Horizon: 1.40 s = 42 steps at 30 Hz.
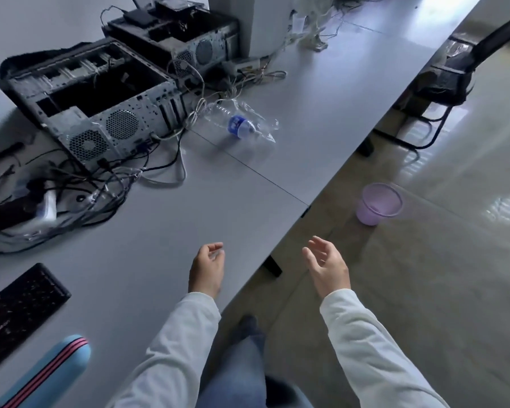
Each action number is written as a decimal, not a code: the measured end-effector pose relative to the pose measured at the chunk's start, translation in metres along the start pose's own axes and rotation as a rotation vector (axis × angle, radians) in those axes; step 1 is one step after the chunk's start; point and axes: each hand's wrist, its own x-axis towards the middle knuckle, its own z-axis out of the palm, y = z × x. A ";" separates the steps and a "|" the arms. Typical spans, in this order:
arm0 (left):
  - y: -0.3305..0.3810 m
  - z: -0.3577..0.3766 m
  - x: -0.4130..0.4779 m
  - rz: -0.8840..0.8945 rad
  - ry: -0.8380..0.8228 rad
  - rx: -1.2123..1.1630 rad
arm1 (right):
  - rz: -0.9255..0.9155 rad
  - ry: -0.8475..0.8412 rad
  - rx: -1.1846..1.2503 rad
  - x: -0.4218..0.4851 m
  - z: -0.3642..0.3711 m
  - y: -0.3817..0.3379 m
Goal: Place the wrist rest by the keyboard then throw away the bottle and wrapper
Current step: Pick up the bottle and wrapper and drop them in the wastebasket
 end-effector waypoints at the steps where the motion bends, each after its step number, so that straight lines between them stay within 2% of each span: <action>1: 0.007 0.009 0.005 0.010 -0.010 0.011 | 0.007 0.011 0.008 0.007 -0.006 0.000; 10: 0.082 0.079 0.076 0.050 -0.036 0.000 | 0.016 0.052 0.023 0.117 -0.036 -0.018; 22: 0.182 0.132 0.197 -0.069 0.055 -0.093 | 0.008 -0.038 -0.058 0.280 -0.039 -0.070; 31: 0.188 0.118 0.255 -0.182 0.193 -0.208 | -0.024 -0.214 -0.157 0.358 0.029 -0.096; 42: 0.211 0.146 0.338 -0.339 0.416 -0.390 | -0.199 -0.340 -0.499 0.503 0.123 -0.133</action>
